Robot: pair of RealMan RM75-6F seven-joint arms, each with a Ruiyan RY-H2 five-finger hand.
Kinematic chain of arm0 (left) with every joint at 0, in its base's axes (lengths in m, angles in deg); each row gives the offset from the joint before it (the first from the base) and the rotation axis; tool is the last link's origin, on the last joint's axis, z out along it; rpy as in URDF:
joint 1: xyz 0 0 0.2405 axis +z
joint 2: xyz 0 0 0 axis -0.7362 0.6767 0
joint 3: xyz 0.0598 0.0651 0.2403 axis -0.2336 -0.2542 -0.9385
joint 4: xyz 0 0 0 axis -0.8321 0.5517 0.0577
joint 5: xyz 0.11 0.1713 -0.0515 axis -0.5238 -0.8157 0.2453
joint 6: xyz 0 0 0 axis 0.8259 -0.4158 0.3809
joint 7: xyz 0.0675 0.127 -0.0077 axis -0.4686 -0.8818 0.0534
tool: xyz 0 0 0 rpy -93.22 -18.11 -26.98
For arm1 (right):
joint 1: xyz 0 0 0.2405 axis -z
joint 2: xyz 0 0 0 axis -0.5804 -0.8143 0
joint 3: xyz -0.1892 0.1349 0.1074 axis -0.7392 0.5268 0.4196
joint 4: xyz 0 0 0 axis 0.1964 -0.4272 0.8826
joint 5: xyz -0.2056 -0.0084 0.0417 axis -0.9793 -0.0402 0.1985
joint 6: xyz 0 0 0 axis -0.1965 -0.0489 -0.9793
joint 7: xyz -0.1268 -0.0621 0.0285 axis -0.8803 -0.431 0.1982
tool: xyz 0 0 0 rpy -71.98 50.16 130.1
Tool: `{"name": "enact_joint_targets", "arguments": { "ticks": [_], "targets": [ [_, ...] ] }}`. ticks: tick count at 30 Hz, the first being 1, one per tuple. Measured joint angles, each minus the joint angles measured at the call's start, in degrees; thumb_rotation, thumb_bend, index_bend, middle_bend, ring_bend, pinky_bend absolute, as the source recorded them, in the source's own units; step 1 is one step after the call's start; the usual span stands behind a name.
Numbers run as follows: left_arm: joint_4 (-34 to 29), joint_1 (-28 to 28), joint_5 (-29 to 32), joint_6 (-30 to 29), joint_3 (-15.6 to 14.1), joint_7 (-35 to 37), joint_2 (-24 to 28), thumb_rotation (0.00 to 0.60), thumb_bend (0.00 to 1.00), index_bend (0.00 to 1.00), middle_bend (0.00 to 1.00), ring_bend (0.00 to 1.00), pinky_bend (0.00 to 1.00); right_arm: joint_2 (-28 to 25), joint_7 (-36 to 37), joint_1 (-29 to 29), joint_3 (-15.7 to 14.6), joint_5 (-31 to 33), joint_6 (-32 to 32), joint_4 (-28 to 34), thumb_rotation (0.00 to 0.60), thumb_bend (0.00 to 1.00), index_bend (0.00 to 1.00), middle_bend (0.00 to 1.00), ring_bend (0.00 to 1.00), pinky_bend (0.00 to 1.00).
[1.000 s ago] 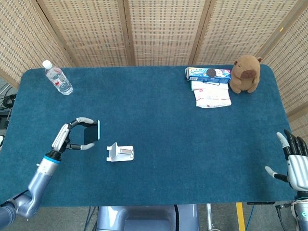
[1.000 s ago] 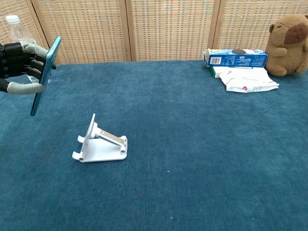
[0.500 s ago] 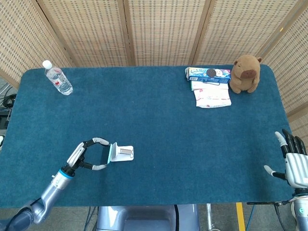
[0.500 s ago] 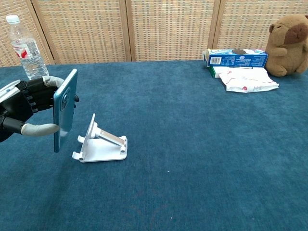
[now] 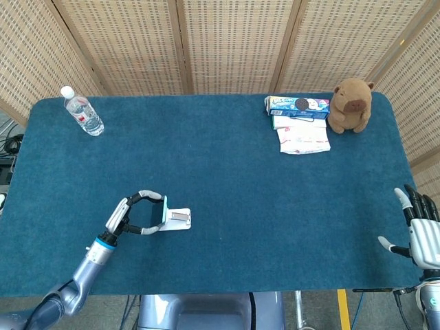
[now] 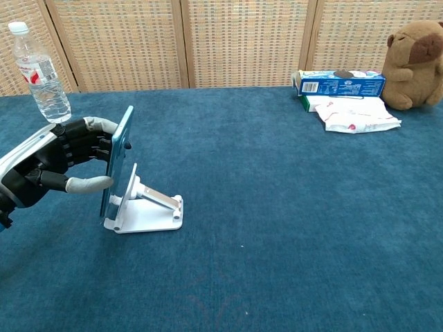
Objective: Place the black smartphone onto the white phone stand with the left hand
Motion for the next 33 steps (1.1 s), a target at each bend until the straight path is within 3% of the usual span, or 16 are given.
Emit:
{"name": "enact_joint_targets", "arguments": {
  "ticks": [33],
  "targets": [
    [7.8,0.5,2.8,0.2,-1.0,5.5,-5.7,0.6,0.15,0.53,0.46,0.5,0.45,-0.5,1.5,0.1,-0.2,-0.4,0.2,0.0,0.6,0.0,0.0,0.0,0.0,0.0]
  ]
}}
